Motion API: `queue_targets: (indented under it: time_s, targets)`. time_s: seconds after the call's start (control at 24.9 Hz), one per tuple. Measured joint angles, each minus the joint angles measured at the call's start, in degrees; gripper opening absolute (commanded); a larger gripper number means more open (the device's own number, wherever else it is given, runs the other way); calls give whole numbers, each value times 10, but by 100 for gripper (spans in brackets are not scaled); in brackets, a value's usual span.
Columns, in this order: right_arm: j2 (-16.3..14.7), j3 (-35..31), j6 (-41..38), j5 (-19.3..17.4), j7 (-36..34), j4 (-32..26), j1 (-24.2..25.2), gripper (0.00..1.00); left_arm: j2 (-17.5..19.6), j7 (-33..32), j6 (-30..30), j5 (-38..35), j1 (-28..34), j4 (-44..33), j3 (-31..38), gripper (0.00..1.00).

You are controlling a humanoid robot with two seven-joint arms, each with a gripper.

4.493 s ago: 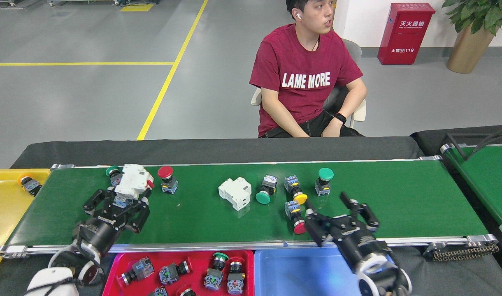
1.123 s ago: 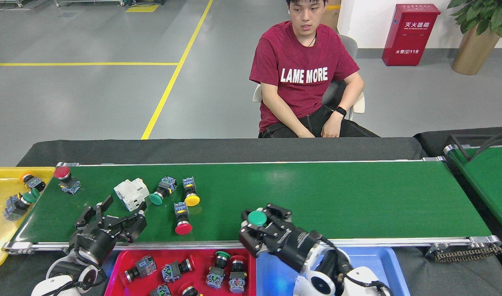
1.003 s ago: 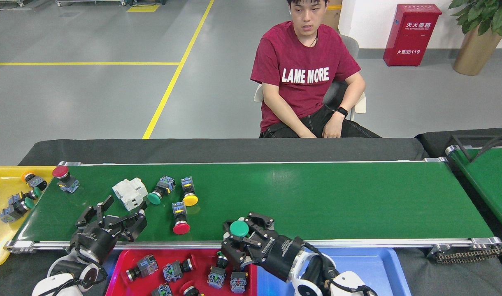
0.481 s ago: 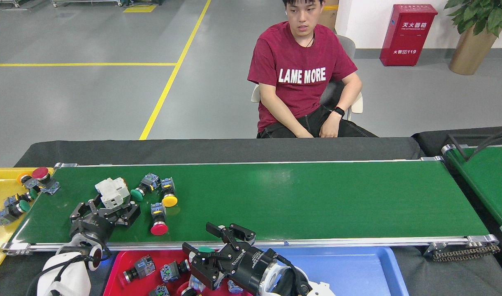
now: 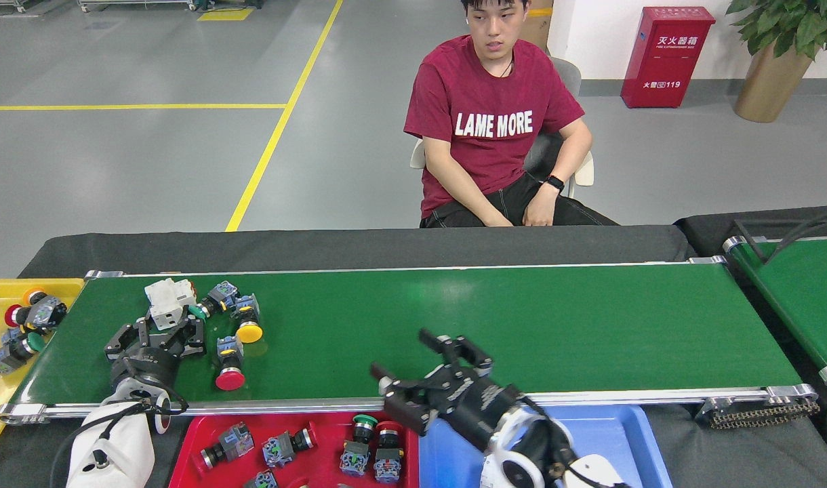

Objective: Pick switch part from conveyor to tray

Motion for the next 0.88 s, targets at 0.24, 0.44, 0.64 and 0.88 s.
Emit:
queue_targets:
  time_s: [0.24, 0.44, 0.64, 0.88]
  targets:
    - [-58, -149, 23, 25, -22, 0, 38, 94, 15, 5, -143, 9, 100, -212, 2, 6]
    - [-58, -171, 138, 75, -97, -5, 87, 96, -7, -25, -251, 13, 264, -453, -5, 7]
    - [-57, -174, 179, 76, -133, -103, 205, 96, -74, -78, -283, 10, 363, -625, -101, 8]
    - [-45, -175, 184, 76, -140, -118, 242, 97, -168, -126, -272, -86, 364, -647, -227, 15]
